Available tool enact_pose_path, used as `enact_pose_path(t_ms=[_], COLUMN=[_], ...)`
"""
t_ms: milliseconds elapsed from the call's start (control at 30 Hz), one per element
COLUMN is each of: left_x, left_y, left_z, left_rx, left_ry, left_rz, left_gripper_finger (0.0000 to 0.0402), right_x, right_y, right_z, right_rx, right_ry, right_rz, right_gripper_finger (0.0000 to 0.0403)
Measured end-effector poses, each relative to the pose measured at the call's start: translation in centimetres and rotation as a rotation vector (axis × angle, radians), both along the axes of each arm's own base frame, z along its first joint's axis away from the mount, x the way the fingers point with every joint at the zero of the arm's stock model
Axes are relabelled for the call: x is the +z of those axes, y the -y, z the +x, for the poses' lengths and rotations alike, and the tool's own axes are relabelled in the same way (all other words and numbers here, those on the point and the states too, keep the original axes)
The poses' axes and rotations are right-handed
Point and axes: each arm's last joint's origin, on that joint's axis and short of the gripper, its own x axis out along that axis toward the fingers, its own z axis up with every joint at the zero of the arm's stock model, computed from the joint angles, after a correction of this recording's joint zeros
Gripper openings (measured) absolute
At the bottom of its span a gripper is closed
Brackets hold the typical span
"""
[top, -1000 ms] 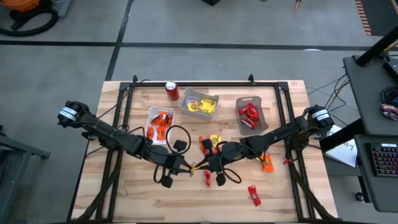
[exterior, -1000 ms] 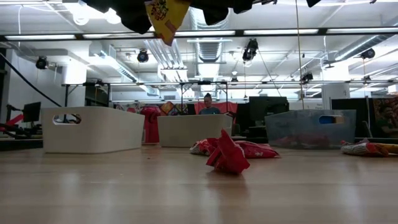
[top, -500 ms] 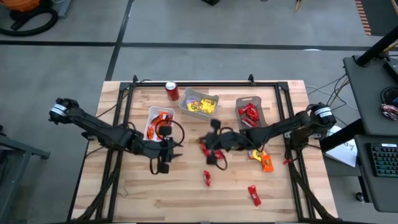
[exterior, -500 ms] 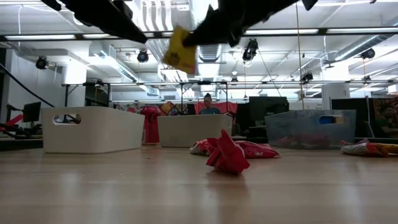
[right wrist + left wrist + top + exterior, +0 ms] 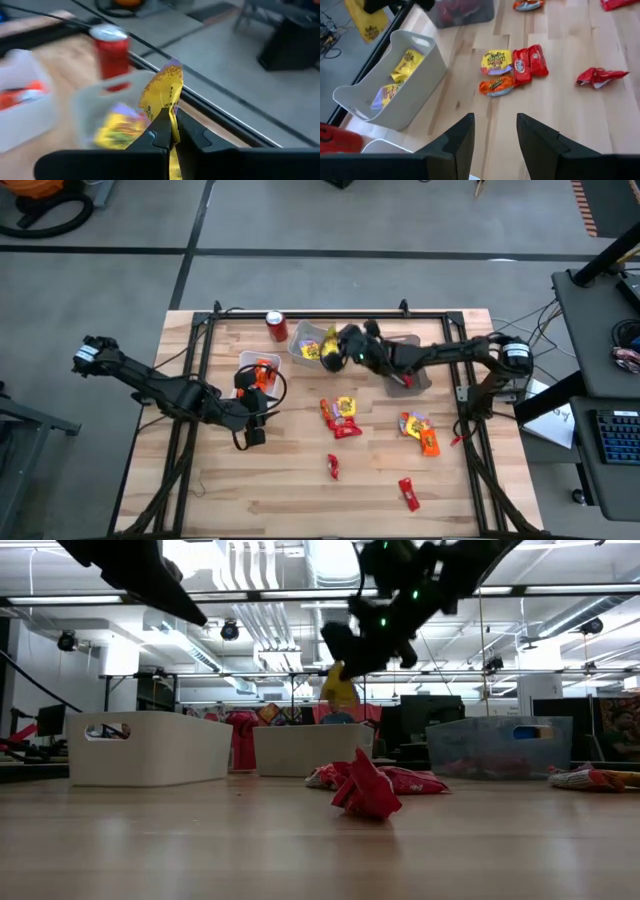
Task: Sort candy
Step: Put the yellow candy into the gray bin, then put the orange chocolate into the white bin
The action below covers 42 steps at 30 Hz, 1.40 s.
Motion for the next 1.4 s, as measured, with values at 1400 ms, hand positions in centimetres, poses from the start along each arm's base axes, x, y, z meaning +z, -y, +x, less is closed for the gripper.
enact_pose_path(t_ms=[1400], left_x=[-1.9], left_y=[0.0], left_z=[-0.1], left_rx=[0.038], left_ry=[0.002], left_rz=[-0.04], left_gripper_finger=[0.0129], right_x=[1.8], right_y=[-7.4], right_z=[-2.2], right_rx=[0.652], right_ry=[-0.038], right_rz=[0.69], right_gripper_finger=[0.013])
